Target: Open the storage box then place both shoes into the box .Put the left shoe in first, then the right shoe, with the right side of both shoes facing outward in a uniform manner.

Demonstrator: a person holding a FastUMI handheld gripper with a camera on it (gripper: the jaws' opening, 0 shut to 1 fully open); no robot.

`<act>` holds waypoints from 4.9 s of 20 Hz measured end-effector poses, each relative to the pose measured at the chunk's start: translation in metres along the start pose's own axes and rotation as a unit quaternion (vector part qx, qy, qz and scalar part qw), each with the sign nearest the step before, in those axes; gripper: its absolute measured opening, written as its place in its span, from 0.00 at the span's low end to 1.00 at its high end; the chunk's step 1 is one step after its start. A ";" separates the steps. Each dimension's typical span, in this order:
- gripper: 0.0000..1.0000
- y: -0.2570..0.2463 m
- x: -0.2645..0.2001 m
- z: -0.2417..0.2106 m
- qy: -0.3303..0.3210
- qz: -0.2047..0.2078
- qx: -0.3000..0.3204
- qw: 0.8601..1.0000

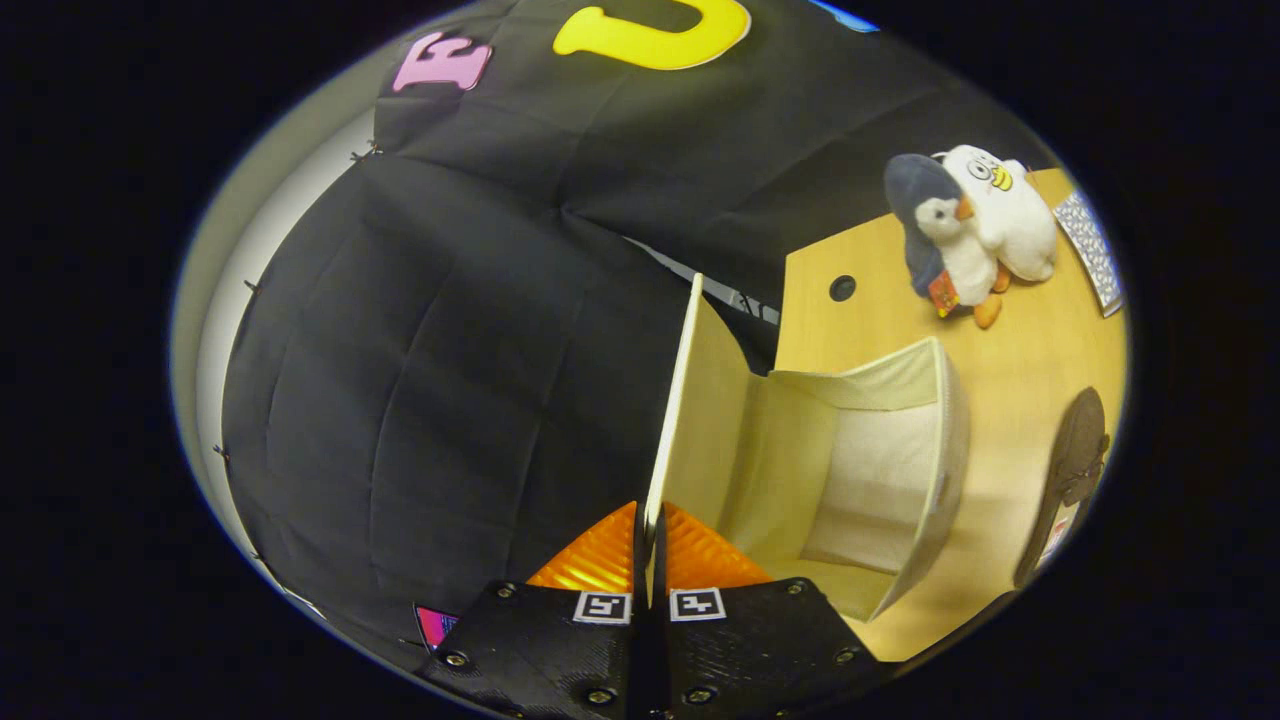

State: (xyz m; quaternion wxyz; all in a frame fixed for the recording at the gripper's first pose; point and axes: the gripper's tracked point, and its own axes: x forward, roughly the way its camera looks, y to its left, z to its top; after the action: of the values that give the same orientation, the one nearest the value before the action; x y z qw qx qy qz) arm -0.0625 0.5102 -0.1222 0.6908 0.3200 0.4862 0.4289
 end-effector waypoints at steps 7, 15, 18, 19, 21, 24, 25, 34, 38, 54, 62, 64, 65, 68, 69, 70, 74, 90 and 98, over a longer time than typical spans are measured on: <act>0.00 0.056 0.119 -0.030 0.042 -0.010 -0.002 0.999; 0.00 0.033 0.232 -0.104 0.097 -0.085 0.011 0.992; 0.00 0.006 0.257 -0.136 0.111 -0.121 0.010 0.986; 0.00 -0.003 0.259 -0.139 0.115 -0.131 0.010 0.985; 0.01 -0.001 0.258 -0.153 0.119 -0.135 0.012 0.984; 0.10 -0.014 0.256 -0.162 0.130 -0.154 -0.010 0.979; 0.11 -0.016 0.254 -0.159 0.131 -0.151 -0.021 0.979; 0.87 -0.018 0.175 -0.092 0.111 -0.152 -0.108 0.976; 0.87 -0.011 0.114 -0.063 0.080 -0.141 -0.108 0.981; 0.87 -0.130 -0.109 0.004 -0.028 -0.221 -0.132 0.966; 0.87 -0.241 -0.168 -0.019 -0.024 -0.298 -0.042 0.953; 0.87 -0.261 -0.177 -0.025 -0.018 -0.315 -0.032 0.948; 0.87 -0.272 -0.180 -0.028 -0.014 -0.323 -0.031 0.946; 0.88 -0.303 -0.187 -0.042 0.024 -0.347 -0.047 0.936; 0.87 -0.312 -0.189 -0.050 0.039 -0.353 -0.051 0.933; 0.87 -0.321 -0.191 -0.054 0.051 -0.362 -0.054 0.929; 0.87 -0.351 -0.190 -0.075 0.101 -0.387 -0.069 0.914; 0.05 -0.404 -0.158 -0.079 0.147 -0.398 0.011 0.906; 0.00 -0.340 -0.183 -0.056 0.127 -0.375 -0.004 0.918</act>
State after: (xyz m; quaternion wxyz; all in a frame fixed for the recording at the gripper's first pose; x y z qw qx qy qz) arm -0.0493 0.2012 -0.3602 0.7347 0.0538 0.6525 0.1775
